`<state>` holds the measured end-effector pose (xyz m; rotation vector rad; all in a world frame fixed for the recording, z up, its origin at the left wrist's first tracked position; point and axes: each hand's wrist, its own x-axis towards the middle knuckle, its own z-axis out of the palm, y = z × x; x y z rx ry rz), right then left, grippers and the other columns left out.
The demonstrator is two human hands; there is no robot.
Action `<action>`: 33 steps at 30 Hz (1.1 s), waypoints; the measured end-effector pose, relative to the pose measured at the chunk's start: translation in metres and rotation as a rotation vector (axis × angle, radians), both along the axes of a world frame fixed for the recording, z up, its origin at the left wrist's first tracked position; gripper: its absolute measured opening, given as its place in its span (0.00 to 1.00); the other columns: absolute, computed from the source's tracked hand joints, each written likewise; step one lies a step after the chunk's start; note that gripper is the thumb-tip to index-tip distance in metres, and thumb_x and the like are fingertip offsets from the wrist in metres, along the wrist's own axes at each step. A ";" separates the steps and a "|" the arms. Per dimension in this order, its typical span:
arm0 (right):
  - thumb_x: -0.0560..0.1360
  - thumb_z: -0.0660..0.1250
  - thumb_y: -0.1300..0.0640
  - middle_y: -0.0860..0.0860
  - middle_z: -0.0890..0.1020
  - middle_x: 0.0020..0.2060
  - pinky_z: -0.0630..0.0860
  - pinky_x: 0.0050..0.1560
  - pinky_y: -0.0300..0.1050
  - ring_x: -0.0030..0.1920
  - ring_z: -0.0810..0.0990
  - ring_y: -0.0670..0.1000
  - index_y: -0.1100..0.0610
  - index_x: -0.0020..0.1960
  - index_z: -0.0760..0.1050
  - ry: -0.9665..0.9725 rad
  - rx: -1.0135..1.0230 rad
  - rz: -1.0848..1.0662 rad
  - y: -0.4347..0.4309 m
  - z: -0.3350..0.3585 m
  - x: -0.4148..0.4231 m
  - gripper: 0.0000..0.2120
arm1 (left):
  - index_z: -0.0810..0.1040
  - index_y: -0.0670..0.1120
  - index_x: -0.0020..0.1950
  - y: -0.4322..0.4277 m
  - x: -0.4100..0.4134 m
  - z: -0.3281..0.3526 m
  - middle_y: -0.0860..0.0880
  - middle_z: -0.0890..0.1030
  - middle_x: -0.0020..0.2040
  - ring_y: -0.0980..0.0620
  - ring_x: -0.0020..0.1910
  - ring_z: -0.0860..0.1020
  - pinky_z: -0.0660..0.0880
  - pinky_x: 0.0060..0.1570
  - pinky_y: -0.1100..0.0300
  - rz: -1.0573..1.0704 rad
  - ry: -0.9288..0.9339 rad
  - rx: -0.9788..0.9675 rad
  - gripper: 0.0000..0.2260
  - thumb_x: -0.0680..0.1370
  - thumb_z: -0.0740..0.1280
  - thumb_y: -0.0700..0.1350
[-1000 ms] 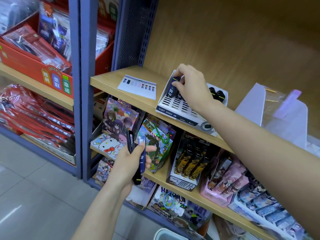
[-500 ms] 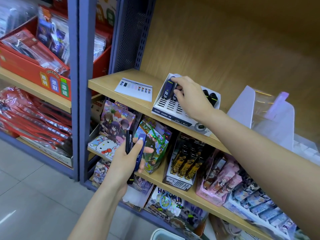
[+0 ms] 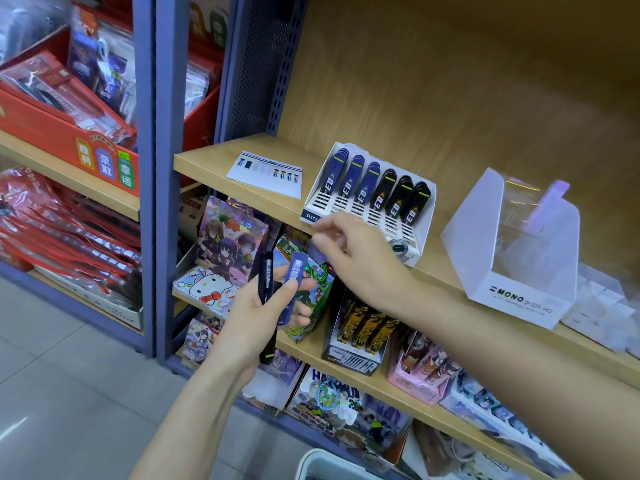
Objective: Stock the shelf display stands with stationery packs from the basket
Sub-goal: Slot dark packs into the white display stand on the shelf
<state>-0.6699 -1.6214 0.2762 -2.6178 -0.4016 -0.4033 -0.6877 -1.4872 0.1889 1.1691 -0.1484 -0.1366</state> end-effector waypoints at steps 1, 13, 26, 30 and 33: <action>0.79 0.62 0.54 0.43 0.76 0.42 0.67 0.38 0.25 0.35 0.74 0.35 0.56 0.58 0.75 0.093 0.018 0.011 0.001 -0.006 -0.006 0.10 | 0.75 0.40 0.62 0.000 0.000 0.000 0.48 0.85 0.45 0.54 0.31 0.79 0.78 0.35 0.64 -0.008 -0.023 0.008 0.11 0.80 0.61 0.40; 0.76 0.64 0.67 0.48 0.79 0.38 0.80 0.46 0.43 0.42 0.82 0.51 0.53 0.44 0.73 0.215 0.416 0.160 -0.007 -0.006 -0.030 0.09 | 0.75 0.42 0.48 0.006 -0.004 0.002 0.43 0.76 0.34 0.57 0.18 0.57 0.53 0.21 0.65 0.010 0.158 -0.053 0.11 0.82 0.59 0.49; 0.79 0.62 0.55 0.48 0.83 0.46 0.78 0.54 0.42 0.46 0.82 0.44 0.52 0.55 0.77 0.440 0.357 -0.021 0.003 -0.029 -0.041 0.07 | 0.72 0.46 0.51 0.009 -0.007 0.009 0.52 0.66 0.19 0.58 0.17 0.59 0.57 0.19 0.69 0.167 -0.098 0.087 0.04 0.81 0.61 0.38; 0.76 0.68 0.58 0.47 0.82 0.39 0.76 0.46 0.34 0.41 0.81 0.41 0.54 0.52 0.79 0.473 0.352 0.000 0.004 -0.028 -0.036 0.06 | 0.72 0.45 0.49 0.011 -0.008 0.010 0.53 0.69 0.19 0.59 0.18 0.61 0.58 0.19 0.70 0.173 -0.119 0.084 0.03 0.80 0.63 0.38; 0.75 0.69 0.59 0.47 0.82 0.37 0.75 0.41 0.34 0.37 0.80 0.41 0.55 0.50 0.78 0.502 0.350 -0.010 0.004 -0.025 -0.035 0.04 | 0.76 0.46 0.49 0.013 -0.008 0.010 0.54 0.70 0.21 0.59 0.18 0.62 0.59 0.19 0.70 0.179 -0.142 0.101 0.04 0.79 0.64 0.38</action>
